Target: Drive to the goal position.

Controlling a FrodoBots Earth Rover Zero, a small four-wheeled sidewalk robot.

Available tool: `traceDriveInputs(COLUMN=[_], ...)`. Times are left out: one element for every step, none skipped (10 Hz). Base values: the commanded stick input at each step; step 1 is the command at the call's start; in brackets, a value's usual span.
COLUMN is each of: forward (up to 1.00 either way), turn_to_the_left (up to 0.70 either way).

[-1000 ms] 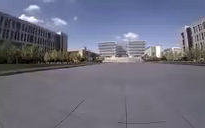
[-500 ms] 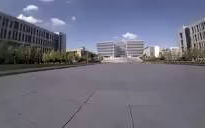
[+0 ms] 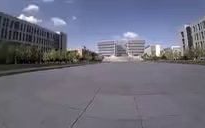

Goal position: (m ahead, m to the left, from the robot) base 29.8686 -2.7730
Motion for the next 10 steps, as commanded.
traceDriveInputs(forward=[0.7, 0.7, 0.7, 0.7, 0.7, 0.7, 0.7, 0.7, 0.7, 0.7], turn_to_the_left=[0.0, 0.0, 0.0, 0.0, 0.0, 0.0, 0.0, 0.0, 0.0, 0.0])
